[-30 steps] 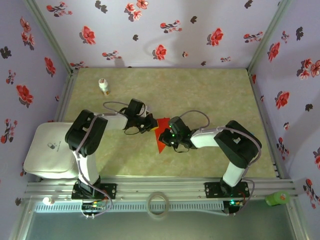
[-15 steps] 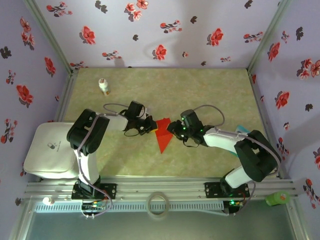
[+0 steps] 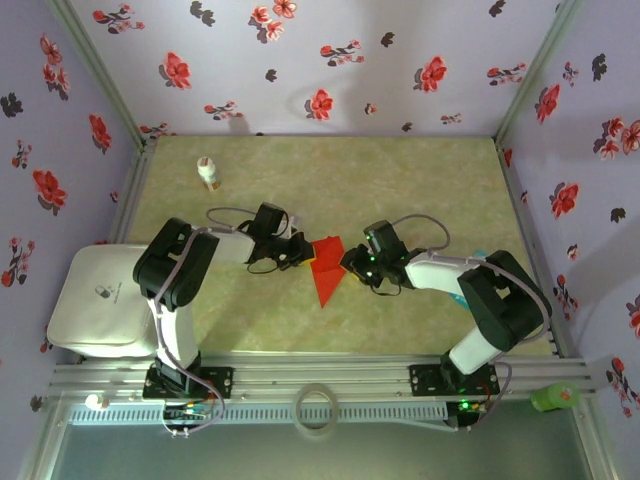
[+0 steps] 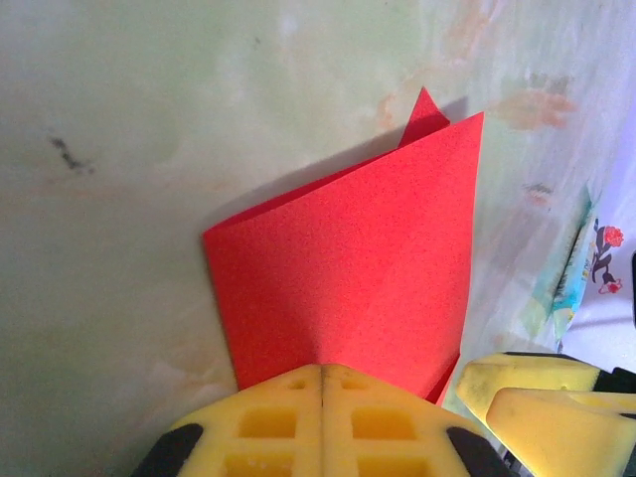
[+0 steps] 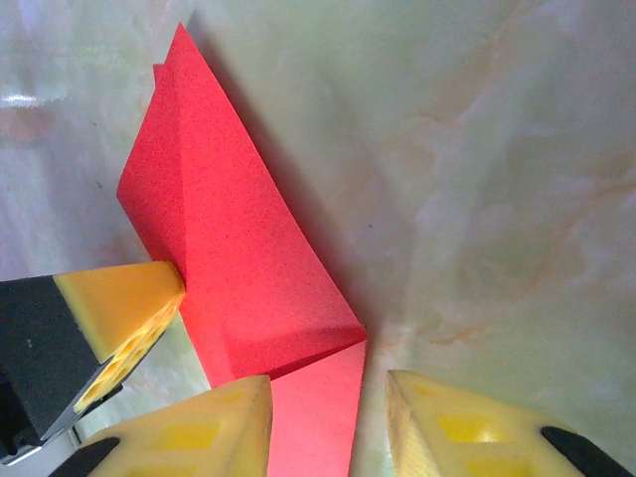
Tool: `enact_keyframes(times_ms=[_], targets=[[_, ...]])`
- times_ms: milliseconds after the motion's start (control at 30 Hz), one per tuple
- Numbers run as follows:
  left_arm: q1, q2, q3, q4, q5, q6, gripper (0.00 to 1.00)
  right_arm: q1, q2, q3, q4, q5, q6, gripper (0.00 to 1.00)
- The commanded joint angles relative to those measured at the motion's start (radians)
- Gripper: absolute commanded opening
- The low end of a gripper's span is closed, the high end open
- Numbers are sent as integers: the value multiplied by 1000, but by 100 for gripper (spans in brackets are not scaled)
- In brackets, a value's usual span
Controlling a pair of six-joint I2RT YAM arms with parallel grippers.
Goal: Fold a paper plane with a square sheet of paper (pick it up from the middle)
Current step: Turn over the paper at the center of the table.
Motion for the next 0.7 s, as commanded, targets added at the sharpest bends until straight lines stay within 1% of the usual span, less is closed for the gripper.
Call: enact_keyframes(times_ms=[0, 167, 267, 367, 500, 567, 667], targets=[[-10, 36, -19, -69, 15, 40, 0, -7, 12, 0, 42, -16, 8, 35], [-10, 32, -6, -86, 18, 59, 0, -17, 34, -12, 111, -51, 34, 35], [-10, 33, -3, -93, 18, 62, 0, -22, 32, -22, 118, -37, 47, 35], [-10, 33, -3, -93, 17, 59, 0, -22, 22, -17, 75, -17, 28, 35], [-10, 30, -7, -99, 15, 58, 0, -22, 10, -19, -8, 55, 13, 35], [-10, 27, -10, -100, 13, 57, 0, -22, 10, -33, 17, 59, 25, 35], [-10, 29, -12, -99, 13, 57, 0, -22, 19, -42, 81, 18, 27, 35]])
